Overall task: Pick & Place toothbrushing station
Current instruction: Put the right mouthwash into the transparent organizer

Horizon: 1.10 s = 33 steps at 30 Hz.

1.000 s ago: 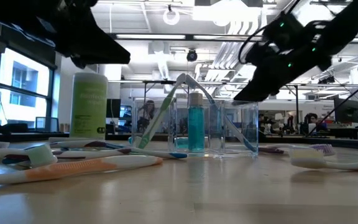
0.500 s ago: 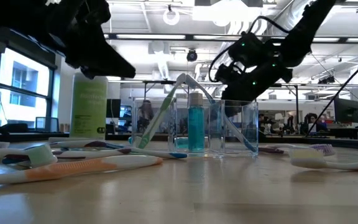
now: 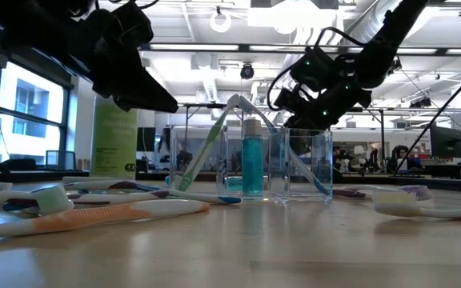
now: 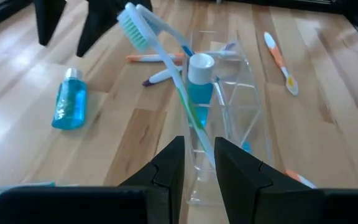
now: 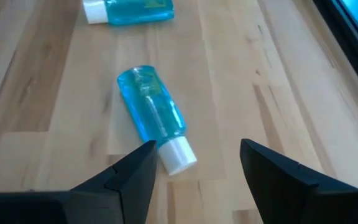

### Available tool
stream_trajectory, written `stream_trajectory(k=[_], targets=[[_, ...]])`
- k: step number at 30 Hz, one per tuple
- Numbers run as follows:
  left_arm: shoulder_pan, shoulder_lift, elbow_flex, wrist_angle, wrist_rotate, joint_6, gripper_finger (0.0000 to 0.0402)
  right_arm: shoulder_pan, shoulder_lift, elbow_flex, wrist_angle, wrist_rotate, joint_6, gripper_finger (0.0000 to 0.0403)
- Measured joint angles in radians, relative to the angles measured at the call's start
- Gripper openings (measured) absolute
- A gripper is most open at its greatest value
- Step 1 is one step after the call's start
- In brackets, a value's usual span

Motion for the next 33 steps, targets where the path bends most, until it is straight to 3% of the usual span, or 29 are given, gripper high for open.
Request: stream_trajectory(k=[7,16,21,33], targets=[[0.0,0.0,0.0,-0.002,0.033,-0.003,0.0084,-0.001,0.0,0.0,-0.01,-0.051,0.005,0.0223],[0.026,0.0,0.0,0.001,0.031,0.0,0.0084,-0.004,0.073,0.067,-0.093,-0.036,0.054,0.0223],[0.035,0.0,0.0,0.01,0.031,0.0,0.0084,0.018,0.147,0.147,-0.124,0.033,0.054,0.0223],[0.032,0.0,0.0,0.006,0.031,-0.003,0.0084,0.028,0.164,0.179,-0.235,-0.006,-0.012,0.0222]])
